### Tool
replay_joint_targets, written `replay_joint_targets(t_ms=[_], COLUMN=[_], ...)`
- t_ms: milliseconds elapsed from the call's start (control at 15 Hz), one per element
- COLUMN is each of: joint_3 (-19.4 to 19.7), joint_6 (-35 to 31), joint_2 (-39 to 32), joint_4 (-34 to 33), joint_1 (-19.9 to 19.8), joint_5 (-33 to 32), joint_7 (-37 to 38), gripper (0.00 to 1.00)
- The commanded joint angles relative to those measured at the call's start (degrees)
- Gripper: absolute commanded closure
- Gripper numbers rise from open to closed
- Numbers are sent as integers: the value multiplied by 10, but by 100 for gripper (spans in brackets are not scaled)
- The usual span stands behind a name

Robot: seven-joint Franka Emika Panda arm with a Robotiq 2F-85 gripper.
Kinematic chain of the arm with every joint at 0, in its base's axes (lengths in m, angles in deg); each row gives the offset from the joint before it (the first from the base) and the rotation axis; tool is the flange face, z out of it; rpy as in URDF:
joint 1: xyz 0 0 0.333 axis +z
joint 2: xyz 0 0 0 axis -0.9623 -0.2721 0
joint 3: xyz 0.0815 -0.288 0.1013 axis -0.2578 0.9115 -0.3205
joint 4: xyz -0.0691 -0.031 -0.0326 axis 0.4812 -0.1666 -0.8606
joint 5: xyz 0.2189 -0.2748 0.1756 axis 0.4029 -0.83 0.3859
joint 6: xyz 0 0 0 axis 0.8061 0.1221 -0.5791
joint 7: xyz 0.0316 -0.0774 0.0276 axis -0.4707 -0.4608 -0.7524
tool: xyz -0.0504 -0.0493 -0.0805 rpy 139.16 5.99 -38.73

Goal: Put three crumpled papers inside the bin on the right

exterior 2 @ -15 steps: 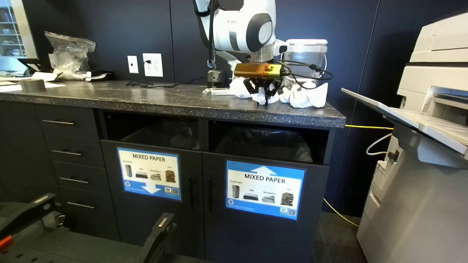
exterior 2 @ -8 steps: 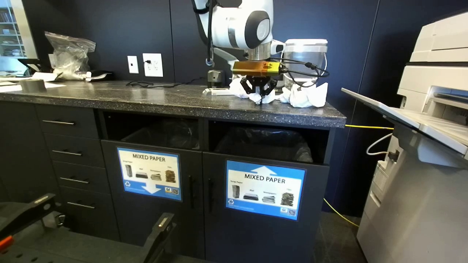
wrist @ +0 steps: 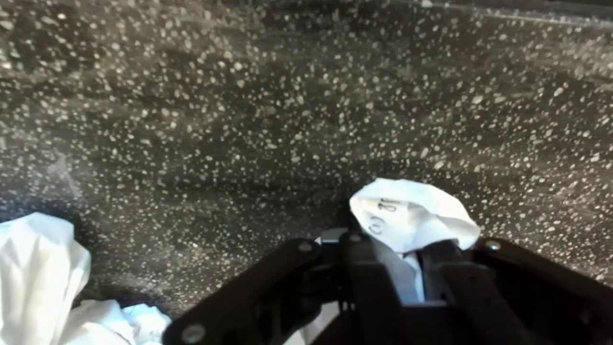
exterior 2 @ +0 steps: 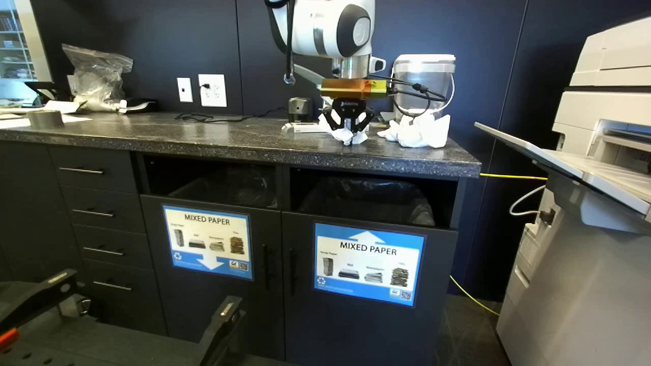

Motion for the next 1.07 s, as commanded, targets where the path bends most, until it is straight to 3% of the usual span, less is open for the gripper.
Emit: replay_joint_targets(t_ms=[0,67,200,333,400,533,600,733,800,1000], joint_3=[14,22,24,38,35,49,46,53,48,50], joint_6=[48,45,61,55,68,53,63,48,54,36], joint_2=[14,20,33,48,54,75,80,101,113,141], joint_4=[25,42,53,89,87,131,131,176,186,245], joint_1=[10,30,22,51,37,65,52,73,59,68], joint_5=[-25,-40,-48,-77,-73,-100,-94,-114,-105,-109], joint_7=[-25,-11,-30,-6,-28,1,-19,2,-20,-12], gripper=[96,96,96,96,96,96,96,96,96,96])
